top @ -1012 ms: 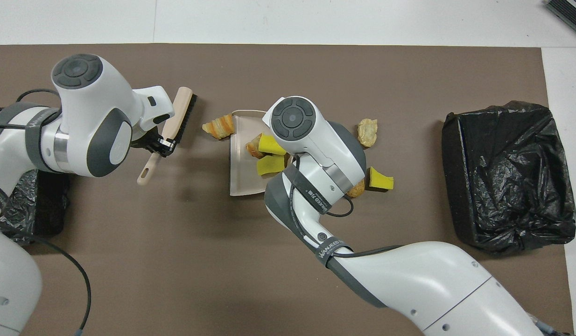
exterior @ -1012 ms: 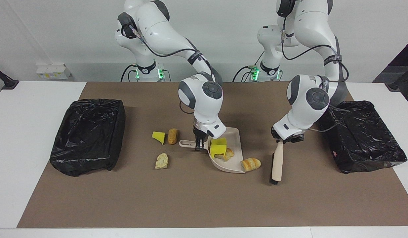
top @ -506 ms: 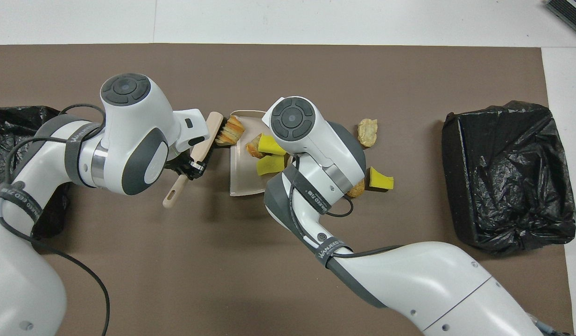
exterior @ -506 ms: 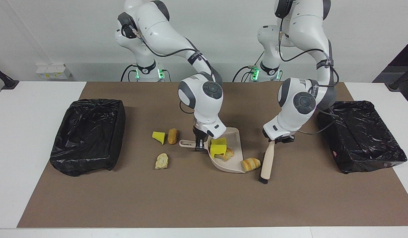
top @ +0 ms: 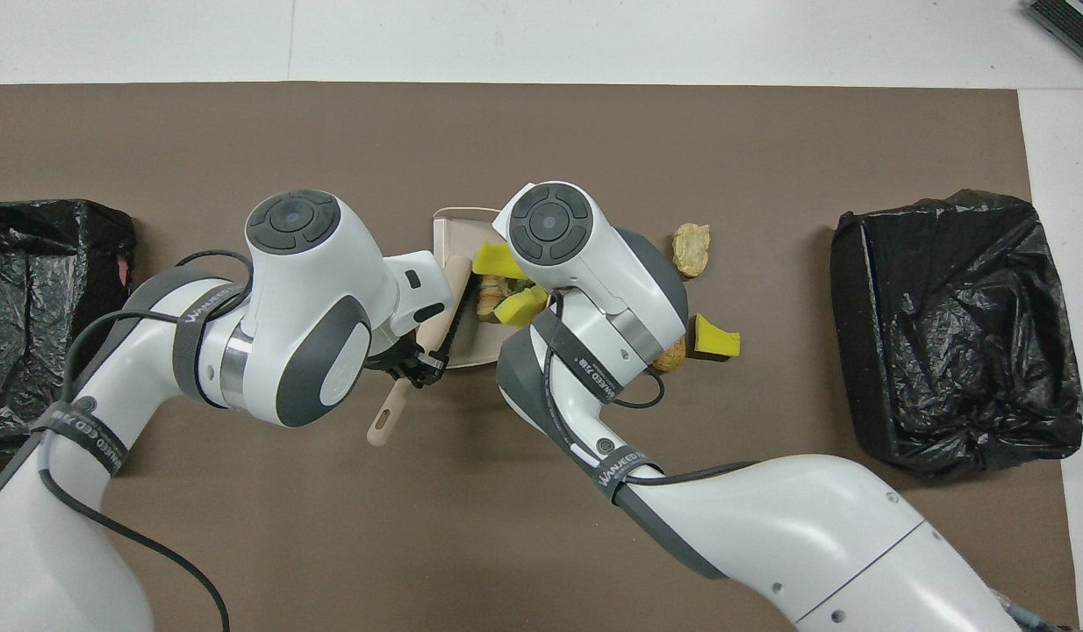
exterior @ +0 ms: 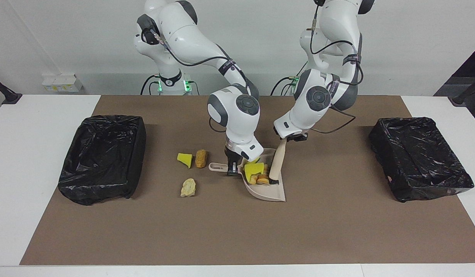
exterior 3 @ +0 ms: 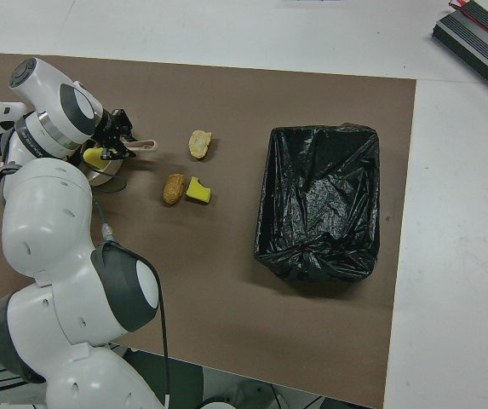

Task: Sweep and dump trash in bin
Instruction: 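Sweep the last bread chunk into the dustpan with the left gripper, then carry the loaded dustpan to the nearer black bin with the right gripper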

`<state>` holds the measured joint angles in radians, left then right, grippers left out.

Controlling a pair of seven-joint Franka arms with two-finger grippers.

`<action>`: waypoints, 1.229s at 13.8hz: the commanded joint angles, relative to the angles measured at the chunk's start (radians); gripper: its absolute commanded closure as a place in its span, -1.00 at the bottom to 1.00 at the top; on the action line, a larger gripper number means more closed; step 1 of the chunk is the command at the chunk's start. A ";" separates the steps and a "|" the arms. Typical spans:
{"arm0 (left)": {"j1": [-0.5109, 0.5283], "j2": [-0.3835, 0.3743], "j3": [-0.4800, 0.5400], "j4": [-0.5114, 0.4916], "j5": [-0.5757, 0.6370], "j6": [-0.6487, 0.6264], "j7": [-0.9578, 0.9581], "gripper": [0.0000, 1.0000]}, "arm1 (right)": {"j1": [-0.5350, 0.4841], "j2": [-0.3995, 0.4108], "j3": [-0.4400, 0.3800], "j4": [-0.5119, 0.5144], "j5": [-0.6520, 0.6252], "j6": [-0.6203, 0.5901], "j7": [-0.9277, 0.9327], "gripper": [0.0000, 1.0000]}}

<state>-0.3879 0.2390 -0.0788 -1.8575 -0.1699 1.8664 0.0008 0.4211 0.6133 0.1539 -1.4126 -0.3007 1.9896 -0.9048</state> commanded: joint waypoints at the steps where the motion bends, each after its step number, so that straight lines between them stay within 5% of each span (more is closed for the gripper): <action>1: -0.002 -0.047 0.016 -0.029 -0.019 0.002 -0.036 1.00 | -0.010 -0.009 0.010 -0.029 -0.005 0.017 0.000 1.00; 6: 0.041 -0.122 0.025 -0.028 -0.016 -0.042 -0.067 1.00 | -0.018 -0.009 0.010 -0.029 -0.005 0.024 -0.009 1.00; 13: 0.113 -0.332 0.034 -0.040 0.044 -0.237 -0.209 1.00 | -0.061 -0.036 0.010 -0.034 0.009 0.014 -0.037 1.00; 17: 0.052 -0.460 0.016 -0.227 0.063 -0.158 -0.258 1.00 | -0.152 -0.171 0.012 -0.110 0.064 0.002 -0.112 1.00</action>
<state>-0.2876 -0.1219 -0.0542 -1.9390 -0.1266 1.6344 -0.2089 0.3306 0.5573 0.1532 -1.4278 -0.2904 1.9873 -0.9535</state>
